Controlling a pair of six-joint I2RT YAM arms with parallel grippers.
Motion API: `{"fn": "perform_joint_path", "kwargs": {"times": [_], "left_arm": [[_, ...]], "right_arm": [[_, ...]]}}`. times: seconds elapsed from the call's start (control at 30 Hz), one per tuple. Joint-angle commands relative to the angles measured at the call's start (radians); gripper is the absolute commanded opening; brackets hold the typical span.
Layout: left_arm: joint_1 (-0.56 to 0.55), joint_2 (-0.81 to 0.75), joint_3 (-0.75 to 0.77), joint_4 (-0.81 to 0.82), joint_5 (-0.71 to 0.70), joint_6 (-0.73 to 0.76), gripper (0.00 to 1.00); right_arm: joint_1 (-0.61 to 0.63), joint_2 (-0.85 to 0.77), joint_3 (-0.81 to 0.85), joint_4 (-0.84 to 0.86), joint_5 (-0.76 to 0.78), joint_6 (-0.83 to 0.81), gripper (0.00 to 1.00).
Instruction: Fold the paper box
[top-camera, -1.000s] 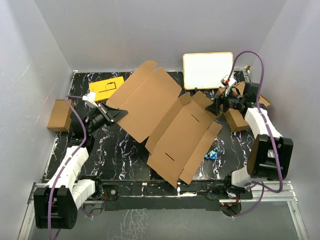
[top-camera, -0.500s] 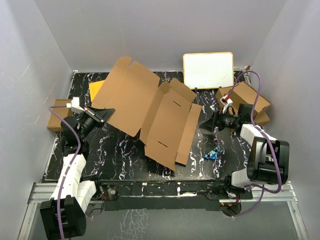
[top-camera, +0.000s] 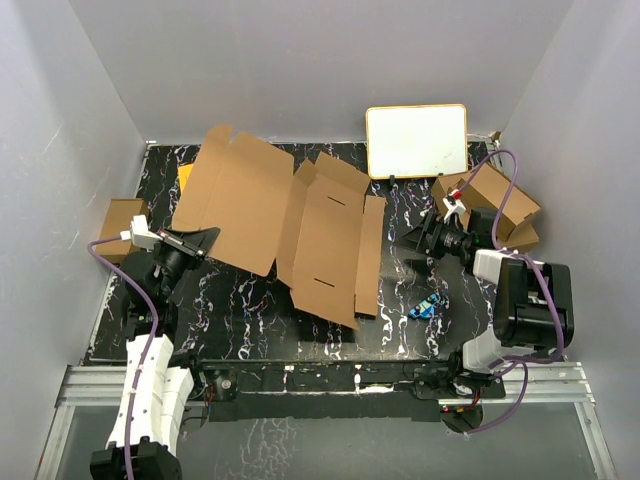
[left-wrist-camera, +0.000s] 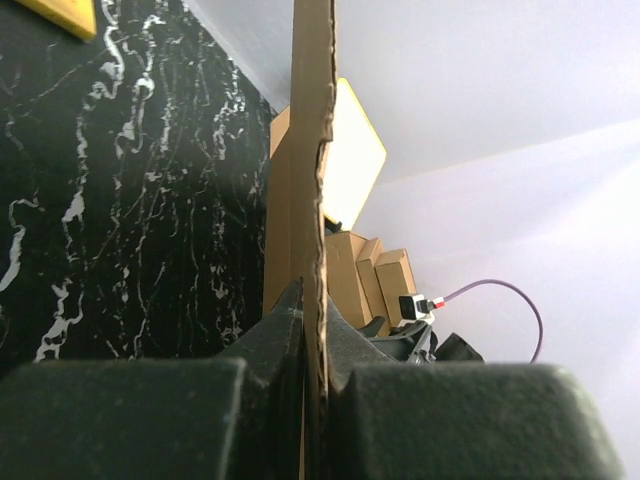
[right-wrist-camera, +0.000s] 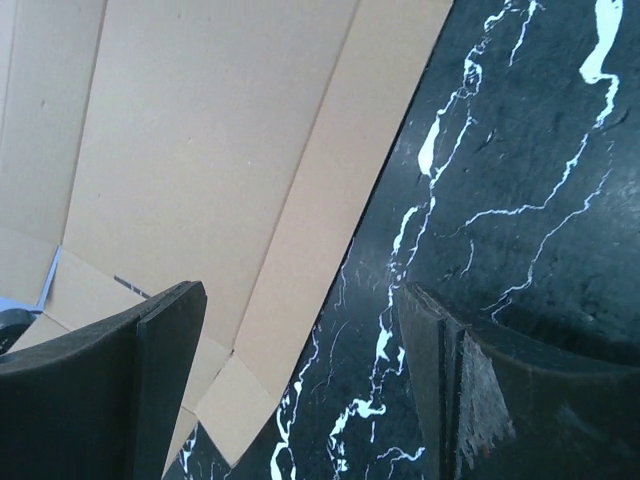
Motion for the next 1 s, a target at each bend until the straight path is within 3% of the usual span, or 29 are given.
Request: {"fn": "perform_joint_path", "kwargs": {"times": [0.0, 0.13, 0.37, 0.57, 0.67, 0.8, 0.97], "left_arm": [[0.004, -0.029, 0.010, -0.067, -0.036, 0.014, 0.00], [0.004, -0.027, -0.015, -0.036, -0.020, -0.027, 0.00], [0.004, -0.002, -0.005, -0.016, 0.008, -0.048, 0.00], [0.004, 0.045, 0.011, 0.038, 0.033, -0.046, 0.00], [0.004, 0.053, 0.013, 0.045, 0.041, -0.049, 0.00], [0.003, 0.038, 0.017, 0.052, 0.022, -0.020, 0.00], [0.004, 0.052, 0.068, 0.025, 0.023, 0.046, 0.00]], "right_arm": [[0.015, 0.055, 0.078, 0.076, -0.023, 0.016, 0.84], [0.031, 0.111, 0.115, 0.063, -0.199, -0.068, 0.84], [0.073, 0.048, 0.124, 0.031, -0.332, -0.211, 0.84], [0.334, -0.051, 0.161, -0.146, -0.275, -0.484, 0.85], [0.392, -0.050, 0.171, -0.206, -0.292, -0.568, 0.85], [0.500, -0.080, 0.205, -0.399, -0.311, -0.795, 0.83], [0.641, -0.151, 0.210, -0.526, -0.218, -1.006, 0.83]]}}
